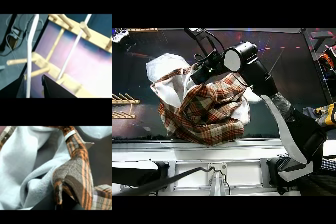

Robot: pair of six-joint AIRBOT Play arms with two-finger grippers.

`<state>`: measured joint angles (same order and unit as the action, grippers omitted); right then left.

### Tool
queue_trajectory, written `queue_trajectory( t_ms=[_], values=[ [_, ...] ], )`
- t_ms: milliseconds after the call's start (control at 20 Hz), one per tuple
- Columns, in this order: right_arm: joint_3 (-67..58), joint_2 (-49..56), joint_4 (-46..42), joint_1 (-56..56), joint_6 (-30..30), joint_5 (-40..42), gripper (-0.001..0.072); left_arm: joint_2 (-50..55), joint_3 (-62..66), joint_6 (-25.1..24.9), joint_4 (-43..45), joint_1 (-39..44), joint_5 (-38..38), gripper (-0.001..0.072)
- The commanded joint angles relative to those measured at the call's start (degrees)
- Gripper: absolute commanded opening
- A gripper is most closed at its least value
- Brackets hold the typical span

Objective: Fold the clothes and pants, and hang the long-sleeved shirts on hangers.

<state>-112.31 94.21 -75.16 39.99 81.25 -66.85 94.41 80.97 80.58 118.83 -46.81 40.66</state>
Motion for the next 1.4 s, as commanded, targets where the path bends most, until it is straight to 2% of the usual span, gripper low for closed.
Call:
queue_trajectory(
  t_ms=[0, 550, 800, 850, 1100, 1350],
  values=[
    [-0.07, -0.02, 0.37, 0.81, 0.76, -0.83, 0.0037, 1.51, 0.15, -0.02, 0.79, -0.26, -3.21, 0.0244],
    [-0.07, 0.0, 0.26, 1.97, 2.1, -1.64, 0.0037, 6.49, 5.35, 1.49, 0.59, -1.51, -4.26, 0.0243],
    [-0.07, 0.0, 0.07, 1.97, 2.29, -1.68, 0.0037, 7.78, 5.35, 1.49, 0.5, -1.92, -5.14, 0.0217],
    [-0.07, 0.0, 0.04, 1.97, 2.29, -1.68, 0.0037, 7.76, 5.38, 1.46, 0.5, -1.88, -5.68, 0.018],
    [-0.07, 0.0, -0.11, 1.95, 2.29, -1.64, 0.0037, 7.63, 5.4, 1.46, -0.37, -1.68, -6.16, 0.0088],
    [-0.07, 0.0, -0.11, 1.95, 2.29, -1.57, 0.0037, 5.57, 5.4, 1.01, -0.35, -1.68, -5.99, 0.0055]
  ],
)
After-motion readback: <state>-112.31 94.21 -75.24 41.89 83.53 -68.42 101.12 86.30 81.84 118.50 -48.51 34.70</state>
